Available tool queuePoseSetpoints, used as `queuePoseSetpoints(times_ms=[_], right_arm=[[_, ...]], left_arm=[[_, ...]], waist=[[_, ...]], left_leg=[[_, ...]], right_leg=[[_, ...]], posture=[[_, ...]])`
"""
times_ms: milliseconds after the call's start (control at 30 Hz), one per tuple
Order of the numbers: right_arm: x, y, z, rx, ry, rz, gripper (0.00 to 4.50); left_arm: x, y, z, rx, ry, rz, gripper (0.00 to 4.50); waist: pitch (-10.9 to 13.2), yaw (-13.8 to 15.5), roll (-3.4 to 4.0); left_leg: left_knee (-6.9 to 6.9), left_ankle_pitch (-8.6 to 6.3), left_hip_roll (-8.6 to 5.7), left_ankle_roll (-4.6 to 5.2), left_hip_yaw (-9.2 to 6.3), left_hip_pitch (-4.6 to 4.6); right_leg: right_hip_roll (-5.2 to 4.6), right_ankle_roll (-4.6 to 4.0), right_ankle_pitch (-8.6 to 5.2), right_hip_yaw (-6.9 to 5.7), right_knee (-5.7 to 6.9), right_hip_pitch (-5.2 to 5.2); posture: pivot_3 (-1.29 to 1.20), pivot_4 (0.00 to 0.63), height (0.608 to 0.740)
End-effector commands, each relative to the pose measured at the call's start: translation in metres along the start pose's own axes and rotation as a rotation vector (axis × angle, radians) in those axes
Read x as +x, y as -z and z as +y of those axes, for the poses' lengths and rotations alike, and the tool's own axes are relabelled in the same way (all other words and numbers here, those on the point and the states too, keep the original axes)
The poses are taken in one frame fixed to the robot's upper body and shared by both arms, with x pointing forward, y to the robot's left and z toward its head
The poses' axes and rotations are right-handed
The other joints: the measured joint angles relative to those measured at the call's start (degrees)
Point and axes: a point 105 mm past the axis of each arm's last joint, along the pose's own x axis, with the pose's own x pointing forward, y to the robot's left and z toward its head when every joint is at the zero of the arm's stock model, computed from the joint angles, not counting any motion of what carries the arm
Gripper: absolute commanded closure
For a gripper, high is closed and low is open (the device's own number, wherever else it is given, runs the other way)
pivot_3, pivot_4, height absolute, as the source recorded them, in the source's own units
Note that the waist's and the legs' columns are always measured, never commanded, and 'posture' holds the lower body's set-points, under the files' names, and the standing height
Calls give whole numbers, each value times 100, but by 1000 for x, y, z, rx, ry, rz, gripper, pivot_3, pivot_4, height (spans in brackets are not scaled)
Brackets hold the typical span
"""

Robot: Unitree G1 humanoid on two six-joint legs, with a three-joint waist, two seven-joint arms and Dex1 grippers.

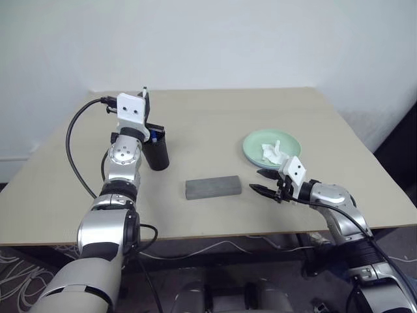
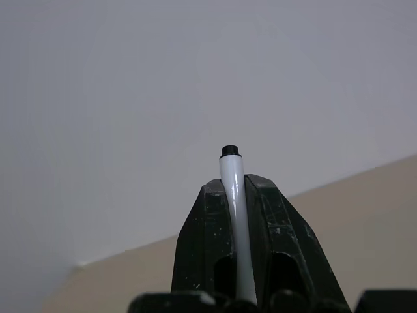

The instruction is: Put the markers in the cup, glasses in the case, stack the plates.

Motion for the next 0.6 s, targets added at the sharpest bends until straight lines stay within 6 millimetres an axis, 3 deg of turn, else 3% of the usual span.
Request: queuePoseSetpoints(times_ms=[33, 100, 133, 300, 500, 600], right_arm=[[-5, -16, -6, -41, 21, -41, 1782], [-5, -17, -7, -42, 20, -40, 1782], [-5, -17, -7, -43, 20, -39, 1782], [-6, -17, -7, -43, 22, -39, 1782], [-6, -17, -7, -43, 23, -40, 1782], [-6, -19, -7, -41, 22, -46, 1782]], left_arm=[[11, -24, 0, 3, -12, -81, 4467], [12, -24, -1, -3, -11, -78, 4467], [12, -23, -2, -9, -11, -75, 3877], [13, -23, -4, 2, -6, -70, 2262], [14, -24, -4, -5, -1, -72, 2262], [14, -30, -9, -102, 73, -105, 2262]], waist=[[0, 0, 0], [0, -1, -1], [0, -1, -1], [0, -2, -2], [0, -2, -3], [0, 0, -3]], left_leg=[[0, 0, 0, 0, 0, 0], [0, 0, 0, 0, -2, 0], [0, 0, 0, 0, -2, 0], [1, 0, 0, 0, -2, 0], [2, 0, 0, 0, -3, 0], [3, 0, 0, 0, -3, 0]], right_leg=[[0, 0, 0, 0, 0, 0], [1, 0, 0, 0, 1, -1], [1, 0, 0, 0, 1, -1], [1, 0, 0, 0, 2, -1], [1, 0, 0, 0, 3, -1], [1, 0, 0, 0, 4, -1]], posture=[[0, 0, 740], [0, 0, 740], [0, 0, 740], [0, 0, 740], [0, 0, 740], [0, 0, 740]])
